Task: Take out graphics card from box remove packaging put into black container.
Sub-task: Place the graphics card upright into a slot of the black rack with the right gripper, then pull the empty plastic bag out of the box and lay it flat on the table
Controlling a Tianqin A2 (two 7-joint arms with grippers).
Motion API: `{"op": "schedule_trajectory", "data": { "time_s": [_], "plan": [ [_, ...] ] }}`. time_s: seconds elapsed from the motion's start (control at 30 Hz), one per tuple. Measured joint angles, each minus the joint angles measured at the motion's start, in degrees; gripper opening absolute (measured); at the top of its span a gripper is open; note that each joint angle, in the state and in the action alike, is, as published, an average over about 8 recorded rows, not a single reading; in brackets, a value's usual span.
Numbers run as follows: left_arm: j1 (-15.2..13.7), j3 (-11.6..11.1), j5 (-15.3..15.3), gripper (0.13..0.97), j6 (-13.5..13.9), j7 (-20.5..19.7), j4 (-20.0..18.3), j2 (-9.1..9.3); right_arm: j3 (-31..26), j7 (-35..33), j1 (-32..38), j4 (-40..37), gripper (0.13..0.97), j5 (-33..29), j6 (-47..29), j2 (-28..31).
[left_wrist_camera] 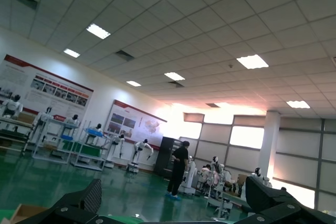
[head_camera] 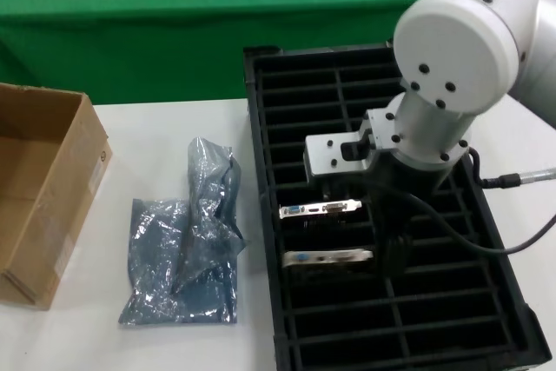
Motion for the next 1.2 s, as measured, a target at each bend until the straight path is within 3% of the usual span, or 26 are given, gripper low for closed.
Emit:
{"op": "schedule_trajectory", "data": {
  "time_s": [0.37, 0.63, 0.93, 1.2],
  "plan": [
    [-0.60, 0.74, 0.37, 0.966, 0.00, 0.87, -0.13, 0.09, 0.00, 2.53, -1.36, 2.54, 0.620, -1.48, 0.00, 1.38],
    [-0.87, 0.33, 1.90, 0.966, 0.00, 2.90, -2.38, 0.02, 0.61, 8.01, 0.39, 3.66, 0.910, -4.61, 0.24, 0.58],
    [-0.45, -3.47, 6.98, 0.966, -0.85, 3.83, -8.24, 0.67, 8.67, 14.34, -2.21, 9.18, 0.875, -18.52, 7.76, -2.07],
    [2.56, -7.40, 12.44, 0.966, -6.00, 2.81, -16.67, 1.88, 20.10, 19.43, -10.11, 15.51, 0.787, -35.33, 19.00, -5.57]
  ]
}}
